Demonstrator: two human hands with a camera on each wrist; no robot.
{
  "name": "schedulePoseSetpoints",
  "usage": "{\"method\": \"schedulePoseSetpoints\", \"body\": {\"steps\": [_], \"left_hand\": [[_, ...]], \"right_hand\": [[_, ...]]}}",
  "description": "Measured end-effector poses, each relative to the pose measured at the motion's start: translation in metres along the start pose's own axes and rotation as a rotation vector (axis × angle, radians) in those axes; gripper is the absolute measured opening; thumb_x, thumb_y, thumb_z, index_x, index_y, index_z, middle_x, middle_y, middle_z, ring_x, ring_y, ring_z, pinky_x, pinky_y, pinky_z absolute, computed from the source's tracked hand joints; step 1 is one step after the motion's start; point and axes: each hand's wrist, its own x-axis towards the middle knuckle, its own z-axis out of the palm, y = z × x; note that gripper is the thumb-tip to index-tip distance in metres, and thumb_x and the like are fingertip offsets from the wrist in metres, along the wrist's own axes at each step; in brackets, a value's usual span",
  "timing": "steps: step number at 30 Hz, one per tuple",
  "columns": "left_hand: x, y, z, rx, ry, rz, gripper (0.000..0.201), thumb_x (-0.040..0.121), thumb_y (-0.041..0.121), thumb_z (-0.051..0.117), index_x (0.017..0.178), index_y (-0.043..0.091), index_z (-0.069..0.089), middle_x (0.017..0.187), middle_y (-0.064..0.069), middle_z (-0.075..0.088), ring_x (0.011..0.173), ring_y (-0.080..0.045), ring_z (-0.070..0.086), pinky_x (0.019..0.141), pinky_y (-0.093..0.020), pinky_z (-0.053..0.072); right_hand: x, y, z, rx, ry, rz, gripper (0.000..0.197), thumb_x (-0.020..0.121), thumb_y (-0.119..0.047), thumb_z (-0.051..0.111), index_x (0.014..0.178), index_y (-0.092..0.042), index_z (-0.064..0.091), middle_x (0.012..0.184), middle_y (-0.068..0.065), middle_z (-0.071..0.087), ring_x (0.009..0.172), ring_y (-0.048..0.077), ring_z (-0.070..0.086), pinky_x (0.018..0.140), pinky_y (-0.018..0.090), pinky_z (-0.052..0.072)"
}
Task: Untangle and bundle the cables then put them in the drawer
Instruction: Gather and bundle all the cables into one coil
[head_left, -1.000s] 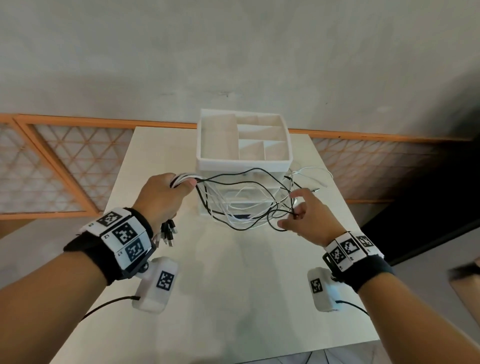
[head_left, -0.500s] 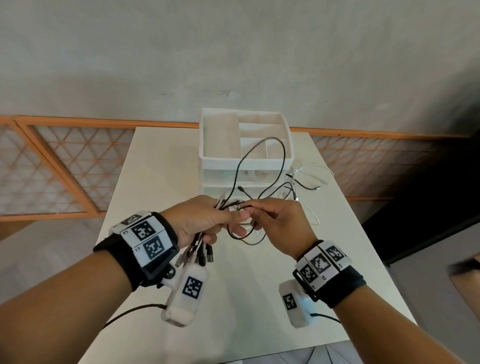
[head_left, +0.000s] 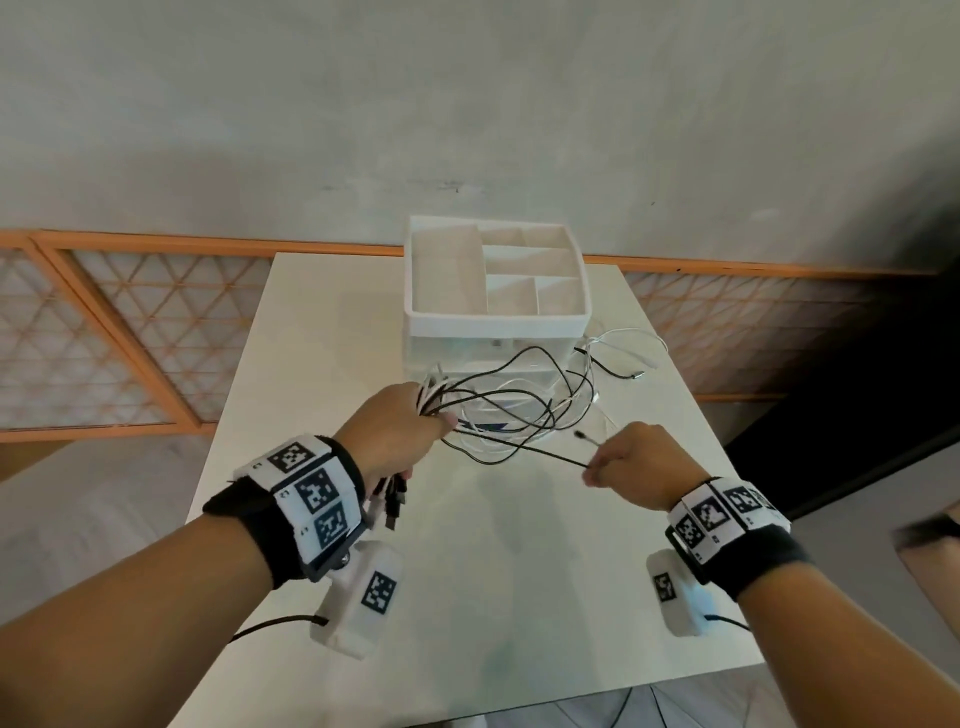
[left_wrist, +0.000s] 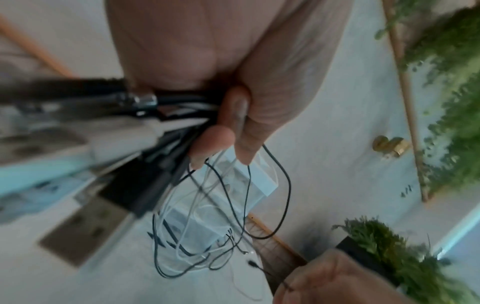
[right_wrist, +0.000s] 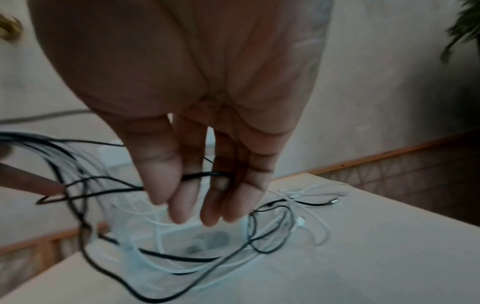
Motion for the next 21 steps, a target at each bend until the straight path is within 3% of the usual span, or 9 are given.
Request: {"method": "schedulePoseSetpoints", "body": {"steps": [4, 6, 7, 9, 11, 14, 16, 19, 21], "left_hand": [[0.003, -0.004, -0.007, -0.332, 0.086, -0.055, 0.031, 0.095, 0.032, 0.061, 0.102, 0.002, 0.062, 0.05, 0.004, 0.045, 0.039, -0.016, 0.041, 0.053, -0.028, 0.034], [0.003, -0.004, -0.015, -0.469, 0.067, -0.077, 0.032, 0.095, 0.035, 0.06, 0.106, 0.006, 0.063, 0.058, 0.007, 0.061, 0.037, -0.014, 0.034, 0.051, -0.027, 0.033], [0.002, -0.003, -0.019, -0.532, 0.039, -0.083, 0.03, 0.096, 0.037, 0.057, 0.108, 0.01, 0.063, 0.073, 0.006, 0.073, 0.039, -0.013, 0.029, 0.048, -0.025, 0.034], [-0.002, 0.001, -0.025, -0.576, -0.008, -0.064, 0.024, 0.1, 0.038, 0.051, 0.109, 0.019, 0.06, 0.091, 0.0, 0.078, 0.042, -0.013, 0.023, 0.041, -0.023, 0.033], [-0.009, 0.005, -0.028, -0.515, -0.032, -0.012, 0.024, 0.1, 0.038, 0.051, 0.105, 0.017, 0.063, 0.078, -0.002, 0.074, 0.041, -0.014, 0.023, 0.038, -0.022, 0.03], [-0.017, 0.012, -0.028, -0.313, -0.101, 0.107, 0.034, 0.098, 0.038, 0.055, 0.084, 0.007, 0.057, 0.063, -0.001, 0.049, 0.04, -0.012, 0.027, 0.038, -0.021, 0.026], [-0.023, 0.021, -0.024, -0.144, -0.162, 0.244, 0.038, 0.096, 0.041, 0.057, 0.079, 0.007, 0.056, 0.058, 0.006, 0.046, 0.039, -0.007, 0.033, 0.041, -0.018, 0.027], [-0.035, 0.036, -0.026, 0.013, -0.222, 0.419, 0.036, 0.095, 0.044, 0.058, 0.07, 0.019, 0.064, 0.049, 0.017, 0.053, 0.043, 0.003, 0.047, 0.048, -0.011, 0.034], [-0.042, 0.037, -0.036, 0.028, -0.193, 0.456, 0.042, 0.094, 0.05, 0.052, 0.07, 0.02, 0.069, 0.046, 0.017, 0.049, 0.044, 0.0, 0.044, 0.05, -0.011, 0.034]], "right_hand": [[0.021, 0.041, 0.001, -0.081, 0.353, 0.247, 0.023, 0.093, -0.021, 0.054, 0.092, -0.014, 0.076, 0.111, 0.013, 0.073, 0.101, 0.033, 0.062, 0.063, 0.024, 0.035], [0.026, 0.057, -0.001, 0.109, 0.572, 0.272, 0.03, 0.097, -0.025, 0.059, 0.123, -0.014, 0.068, 0.141, 0.015, 0.057, 0.121, 0.035, 0.056, 0.089, 0.03, 0.044], [0.025, 0.06, -0.002, 0.177, 0.567, 0.277, 0.046, 0.097, -0.026, 0.061, 0.141, -0.017, 0.054, 0.158, 0.011, 0.038, 0.131, 0.037, 0.049, 0.104, 0.038, 0.041], [0.021, 0.055, -0.005, 0.183, 0.428, 0.292, 0.077, 0.094, -0.019, 0.062, 0.158, -0.025, 0.019, 0.168, 0.003, 0.005, 0.135, 0.041, 0.045, 0.108, 0.044, 0.04], [0.015, 0.037, -0.009, 0.17, 0.366, 0.266, 0.091, 0.089, -0.016, 0.063, 0.159, -0.031, 0.006, 0.167, 0.008, 0.005, 0.132, 0.041, 0.048, 0.104, 0.044, 0.043], [-0.003, -0.016, -0.013, 0.309, 0.338, -0.022, 0.105, 0.079, -0.036, 0.079, 0.156, -0.041, 0.008, 0.128, 0.006, 0.059, 0.096, 0.019, 0.066, 0.092, 0.035, 0.052], [-0.017, -0.066, -0.009, 0.32, 0.239, -0.268, 0.106, 0.071, -0.054, 0.082, 0.152, -0.05, 0.014, 0.081, -0.008, 0.067, 0.069, 0.003, 0.062, 0.075, 0.021, 0.051], [-0.018, -0.11, 0.012, 0.295, 0.271, -0.496, 0.033, 0.08, -0.042, 0.076, 0.107, -0.052, 0.061, 0.063, -0.021, 0.058, 0.055, -0.003, 0.05, 0.063, 0.02, 0.042], [-0.003, -0.097, 0.024, 0.241, 0.132, -0.376, 0.016, 0.087, -0.031, 0.069, 0.074, -0.038, 0.061, 0.059, -0.013, 0.059, 0.048, 0.002, 0.053, 0.061, 0.021, 0.043]]}}
